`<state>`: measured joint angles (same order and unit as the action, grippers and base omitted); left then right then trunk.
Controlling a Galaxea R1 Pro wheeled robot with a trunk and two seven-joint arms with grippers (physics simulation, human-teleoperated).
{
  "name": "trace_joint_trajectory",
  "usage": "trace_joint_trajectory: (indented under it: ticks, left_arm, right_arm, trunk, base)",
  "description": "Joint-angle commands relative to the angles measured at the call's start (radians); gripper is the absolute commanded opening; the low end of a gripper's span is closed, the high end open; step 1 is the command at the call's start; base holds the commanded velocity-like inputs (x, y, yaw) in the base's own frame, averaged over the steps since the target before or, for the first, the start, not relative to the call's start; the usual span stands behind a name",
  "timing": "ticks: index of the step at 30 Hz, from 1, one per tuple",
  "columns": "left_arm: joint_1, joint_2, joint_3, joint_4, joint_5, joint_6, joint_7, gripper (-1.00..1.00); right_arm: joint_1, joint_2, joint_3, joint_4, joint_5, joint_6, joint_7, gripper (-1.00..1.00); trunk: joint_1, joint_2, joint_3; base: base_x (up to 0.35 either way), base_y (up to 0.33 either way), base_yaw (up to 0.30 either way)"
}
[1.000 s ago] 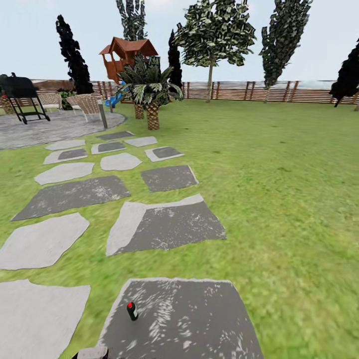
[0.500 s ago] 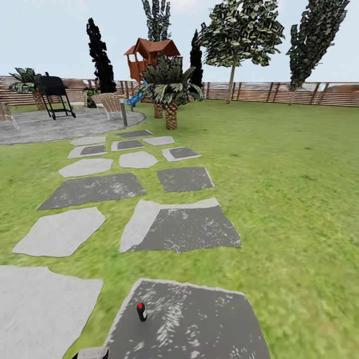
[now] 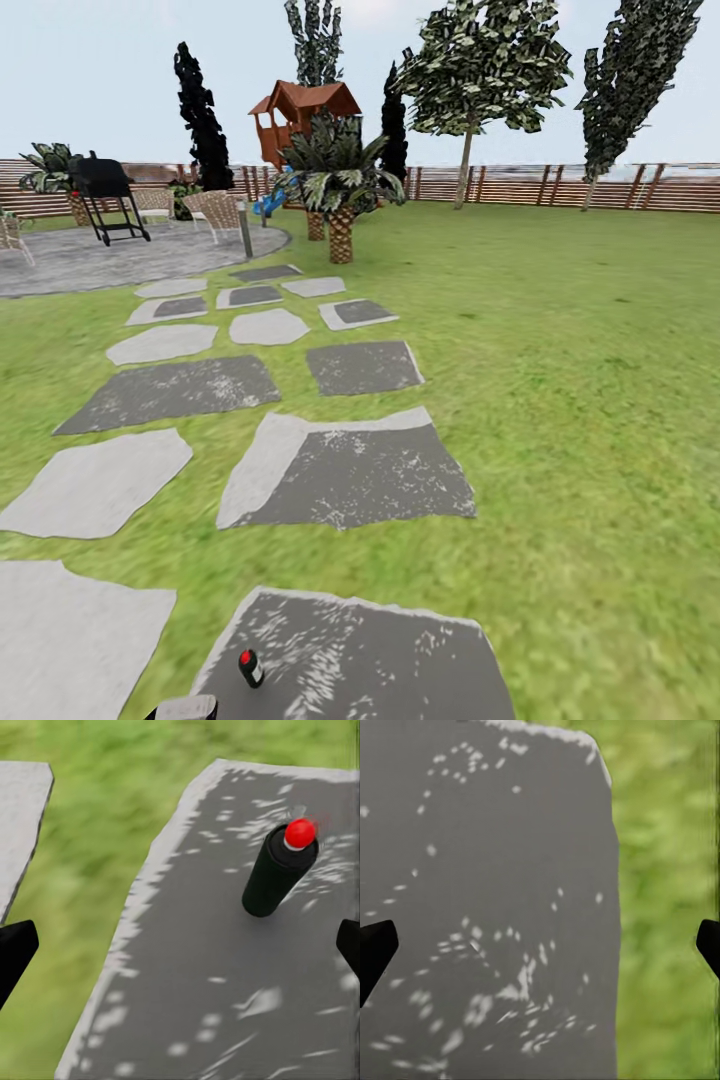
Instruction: In the garden, pick up the pesticide atomizer on the floor and spray pesticide onto both trees until each tree trunk is fully covered.
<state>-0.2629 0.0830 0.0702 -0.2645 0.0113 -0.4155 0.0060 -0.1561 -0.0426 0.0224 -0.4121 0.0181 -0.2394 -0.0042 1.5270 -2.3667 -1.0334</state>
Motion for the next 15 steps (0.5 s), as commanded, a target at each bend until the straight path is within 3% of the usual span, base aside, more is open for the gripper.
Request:
trace_joint_trajectory:
  ticks: [1, 8, 15]
  left_arm:
    - [-0.001, 0.0, 0.002, 0.001, 0.001, -0.003, 0.0, 1.0]
    - [-0.001, 0.0, 0.002, 0.001, 0.001, -0.003, 0.0, 1.0]
    - [-0.001, 0.0, 0.002, 0.001, 0.001, -0.004, 0.0, 1.0]
  right_arm:
    - [-0.001, 0.0, 0.002, 0.001, 0.002, -0.003, 0.0, 1.0]
    - [0.0, 0.0, 0.002, 0.001, 0.002, -0.003, 0.0, 1.0]
    - [0.0, 0.0, 0.002, 0.001, 0.002, -0.003, 0.0, 1.0]
  trunk:
    - [0.0, 0.0, -0.001]
    - [0.0, 0.0, -0.001]
    - [0.0, 0.0, -0.001]
  base:
    - [0.207, -0.209, 0.0]
    - [0.192, -0.216, 0.062]
    - [0.148, -0.222, 0.248]
